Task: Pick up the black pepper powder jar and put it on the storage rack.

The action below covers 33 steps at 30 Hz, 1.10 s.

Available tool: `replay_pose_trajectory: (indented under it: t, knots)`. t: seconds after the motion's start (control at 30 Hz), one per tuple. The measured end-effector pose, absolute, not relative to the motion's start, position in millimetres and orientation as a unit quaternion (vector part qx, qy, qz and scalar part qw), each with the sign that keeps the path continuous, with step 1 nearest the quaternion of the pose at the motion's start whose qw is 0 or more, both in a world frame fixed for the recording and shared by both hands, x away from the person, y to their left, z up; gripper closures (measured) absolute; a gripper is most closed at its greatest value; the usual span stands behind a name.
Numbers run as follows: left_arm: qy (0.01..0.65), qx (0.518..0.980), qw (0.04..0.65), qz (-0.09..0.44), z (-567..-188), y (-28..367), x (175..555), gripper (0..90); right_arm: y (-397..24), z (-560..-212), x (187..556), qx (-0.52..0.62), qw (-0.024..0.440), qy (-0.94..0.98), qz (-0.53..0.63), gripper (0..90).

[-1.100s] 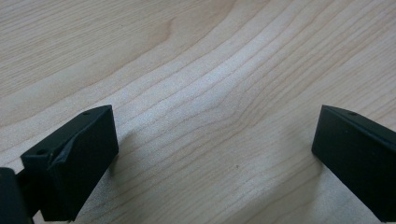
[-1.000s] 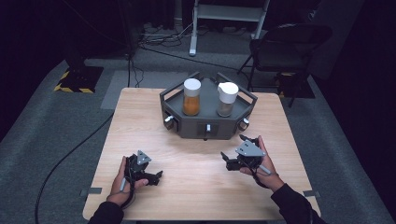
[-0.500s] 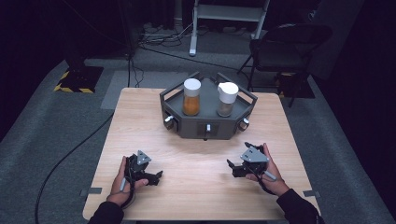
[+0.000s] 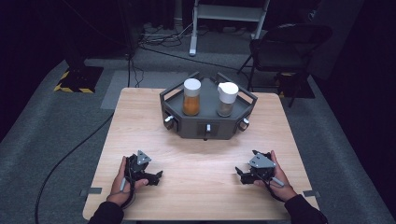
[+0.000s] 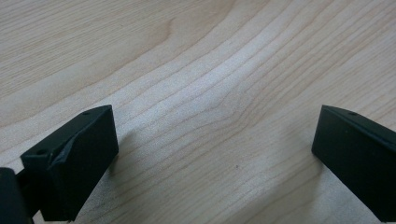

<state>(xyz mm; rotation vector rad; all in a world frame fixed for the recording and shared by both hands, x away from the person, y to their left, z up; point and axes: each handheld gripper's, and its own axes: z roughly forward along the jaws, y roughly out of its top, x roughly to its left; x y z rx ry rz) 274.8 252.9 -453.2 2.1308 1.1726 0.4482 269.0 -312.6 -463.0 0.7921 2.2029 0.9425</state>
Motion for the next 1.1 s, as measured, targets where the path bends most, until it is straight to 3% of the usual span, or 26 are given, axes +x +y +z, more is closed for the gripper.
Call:
replay_pose_trajectory:
  t: [0.43, 0.87, 1.1]
  knots:
    - [0.448, 0.814, 0.329, 0.171, -453, 253, 275, 0.4, -333, -461, 277, 0.344, 0.268, 0.834, 0.338, 2.3]
    - [0.447, 0.814, 0.329, 0.17, -453, 253, 275, 0.4, -369, -452, 307, 0.4, 0.174, 0.831, 0.345, 0.4]
    - [0.446, 0.815, 0.329, 0.17, -453, 253, 276, 0.4, -375, -453, 309, 0.403, 0.175, 0.829, 0.346, 0.2]
